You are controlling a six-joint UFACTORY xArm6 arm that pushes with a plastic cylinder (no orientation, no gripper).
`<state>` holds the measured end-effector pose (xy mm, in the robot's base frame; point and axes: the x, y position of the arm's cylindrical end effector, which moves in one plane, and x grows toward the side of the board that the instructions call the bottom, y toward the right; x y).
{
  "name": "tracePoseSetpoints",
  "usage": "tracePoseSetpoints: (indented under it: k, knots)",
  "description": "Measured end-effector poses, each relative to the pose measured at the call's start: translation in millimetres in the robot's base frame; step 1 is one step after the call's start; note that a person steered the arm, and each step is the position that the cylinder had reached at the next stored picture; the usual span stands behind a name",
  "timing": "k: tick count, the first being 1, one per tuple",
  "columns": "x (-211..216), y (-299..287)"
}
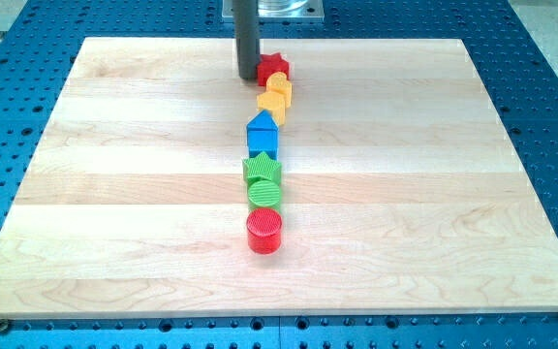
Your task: Adjust the red star and yellow heart to the line of blocks
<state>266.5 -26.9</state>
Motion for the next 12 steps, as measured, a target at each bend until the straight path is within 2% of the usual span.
tracePoseSetpoints:
  k: [1,2,3,5,10,11,12]
  knots:
    - [-10.8,4.6]
    - [-44.9,36.6]
    - [-50.3,116.9]
    - [-2.4,88.2]
    - [-2.9,55.6]
    - [-2.7,82.1]
    - [34.7,84.8]
